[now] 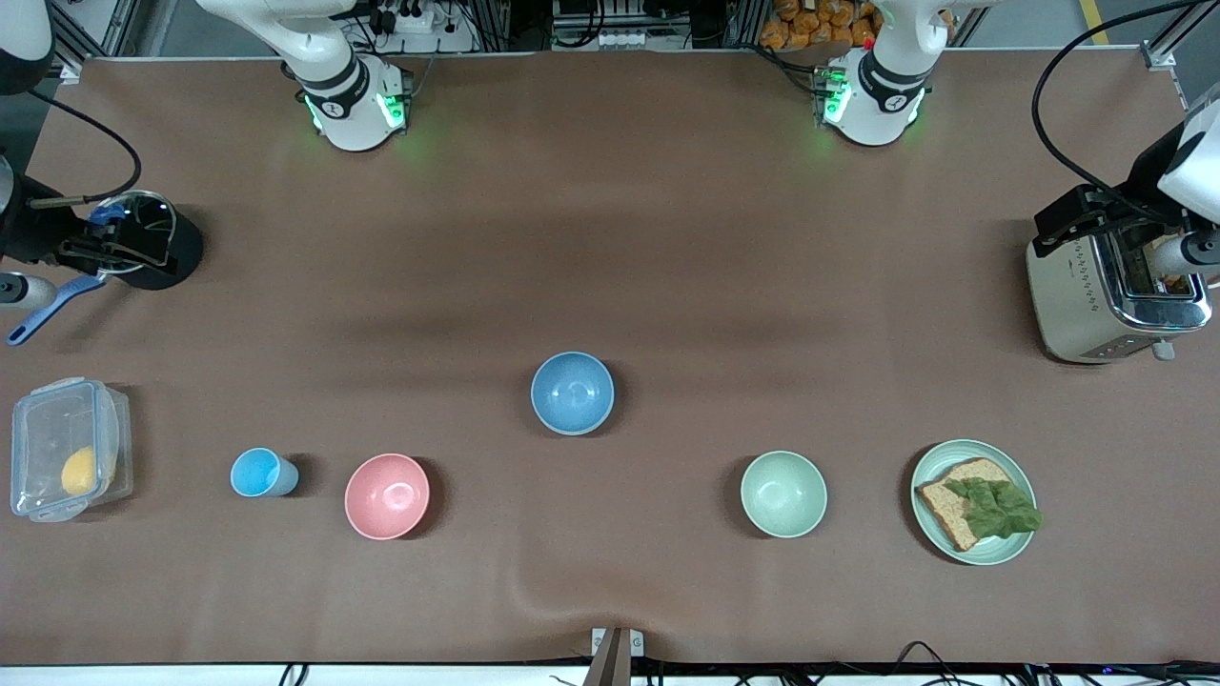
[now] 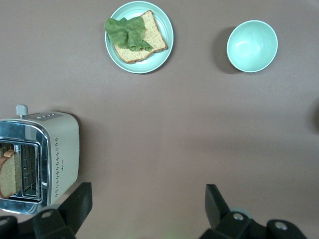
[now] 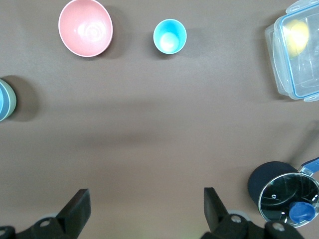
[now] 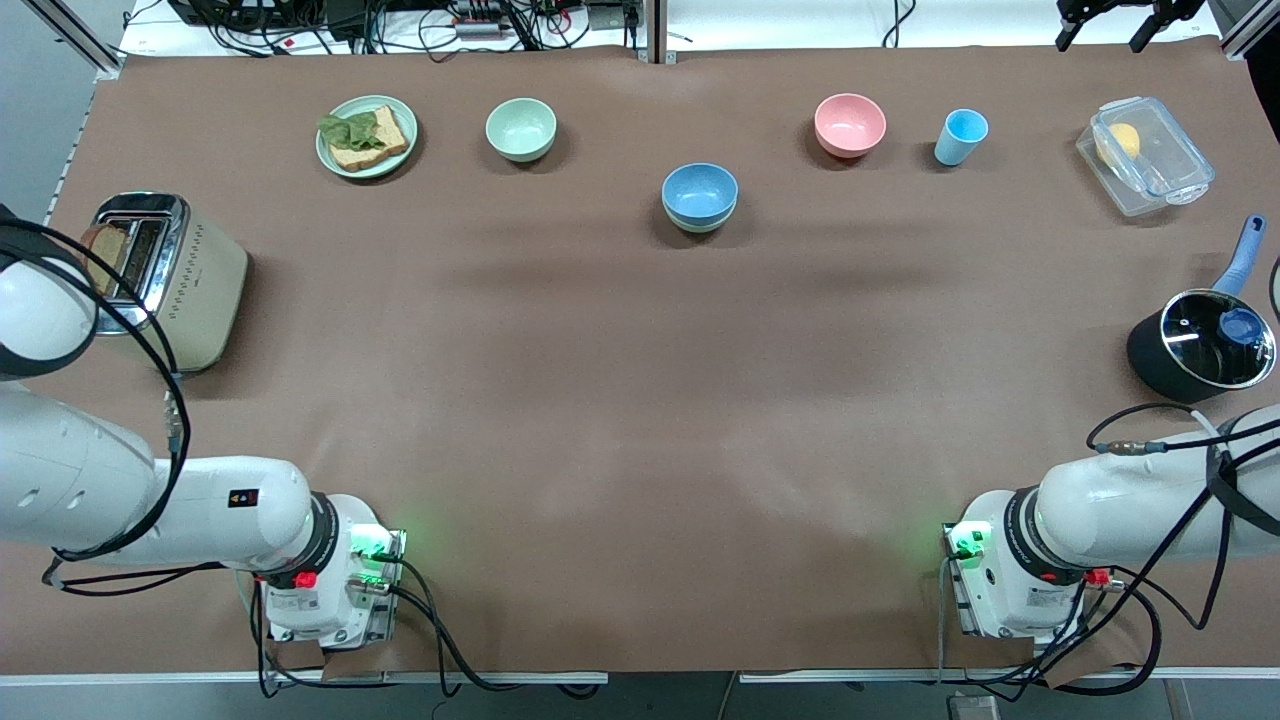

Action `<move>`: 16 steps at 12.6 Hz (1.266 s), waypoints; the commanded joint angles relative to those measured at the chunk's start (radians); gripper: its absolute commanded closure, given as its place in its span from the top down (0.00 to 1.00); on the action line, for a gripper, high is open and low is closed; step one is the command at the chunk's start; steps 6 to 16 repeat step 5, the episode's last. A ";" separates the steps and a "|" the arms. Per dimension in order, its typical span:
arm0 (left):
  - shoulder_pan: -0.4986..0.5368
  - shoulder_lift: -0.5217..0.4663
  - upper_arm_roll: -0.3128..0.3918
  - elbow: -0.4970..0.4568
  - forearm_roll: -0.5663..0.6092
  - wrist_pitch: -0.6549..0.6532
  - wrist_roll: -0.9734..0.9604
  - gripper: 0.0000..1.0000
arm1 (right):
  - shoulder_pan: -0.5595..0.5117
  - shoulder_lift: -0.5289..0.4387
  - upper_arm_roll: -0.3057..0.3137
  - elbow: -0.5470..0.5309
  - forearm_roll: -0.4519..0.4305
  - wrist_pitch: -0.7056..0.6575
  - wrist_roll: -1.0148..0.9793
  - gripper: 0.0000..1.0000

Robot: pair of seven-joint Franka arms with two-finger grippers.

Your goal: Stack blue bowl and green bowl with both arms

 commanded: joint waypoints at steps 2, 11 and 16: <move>0.007 -0.012 -0.004 0.006 -0.021 -0.025 0.018 1.00 | -0.019 0.012 0.018 0.031 -0.019 -0.026 -0.009 1.00; 0.008 -0.011 -0.002 0.006 -0.059 -0.025 0.018 1.00 | -0.020 0.012 0.018 0.052 -0.021 -0.042 -0.007 1.00; 0.008 -0.011 -0.002 0.006 -0.059 -0.025 0.018 1.00 | -0.020 0.012 0.018 0.052 -0.021 -0.042 -0.007 1.00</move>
